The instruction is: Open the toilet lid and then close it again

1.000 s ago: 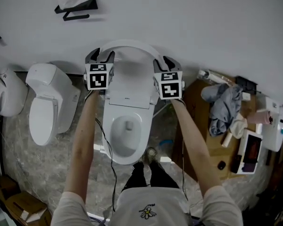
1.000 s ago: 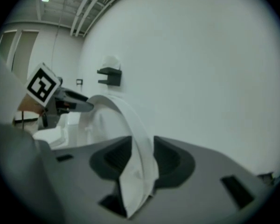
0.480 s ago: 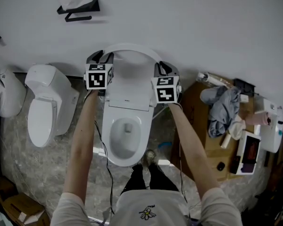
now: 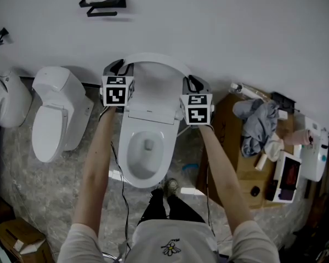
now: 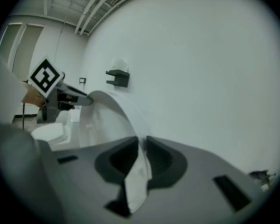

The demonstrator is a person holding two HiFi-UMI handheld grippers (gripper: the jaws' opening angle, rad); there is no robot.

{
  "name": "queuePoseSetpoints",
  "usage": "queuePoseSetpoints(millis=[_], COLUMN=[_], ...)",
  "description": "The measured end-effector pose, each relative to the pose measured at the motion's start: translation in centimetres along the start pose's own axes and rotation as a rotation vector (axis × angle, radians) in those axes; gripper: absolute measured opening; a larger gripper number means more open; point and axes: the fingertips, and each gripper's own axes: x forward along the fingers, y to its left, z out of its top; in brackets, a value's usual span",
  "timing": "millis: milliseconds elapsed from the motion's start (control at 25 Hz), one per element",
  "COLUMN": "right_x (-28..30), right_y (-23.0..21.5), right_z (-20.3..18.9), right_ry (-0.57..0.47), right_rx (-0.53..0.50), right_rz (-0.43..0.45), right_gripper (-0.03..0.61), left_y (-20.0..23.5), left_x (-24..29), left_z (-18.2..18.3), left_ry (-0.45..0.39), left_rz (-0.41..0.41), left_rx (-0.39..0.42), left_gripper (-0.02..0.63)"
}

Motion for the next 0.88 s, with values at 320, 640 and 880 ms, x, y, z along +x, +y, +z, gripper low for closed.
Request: queuePoseSetpoints(millis=[320, 640, 880], right_x=[-4.5, -9.6, -13.0], right_y=[2.8, 6.5, 9.1], right_z=[-1.9, -4.8, -7.8], right_ry=[-0.023, -0.018, 0.002], right_rx=[0.014, -0.056, -0.087], right_rz=[0.057, 0.154, 0.207], right_gripper=[0.08, 0.087, 0.095], left_y=[-1.0, -1.8, -3.1], left_x=[-5.1, -10.8, -15.0], left_z=[-2.2, -6.1, -9.5], left_ry=[0.03, 0.067, 0.119], left_rz=[0.049, 0.14, 0.168], left_rx=[0.034, 0.059, 0.101], left_gripper=[0.141, 0.141, 0.141])
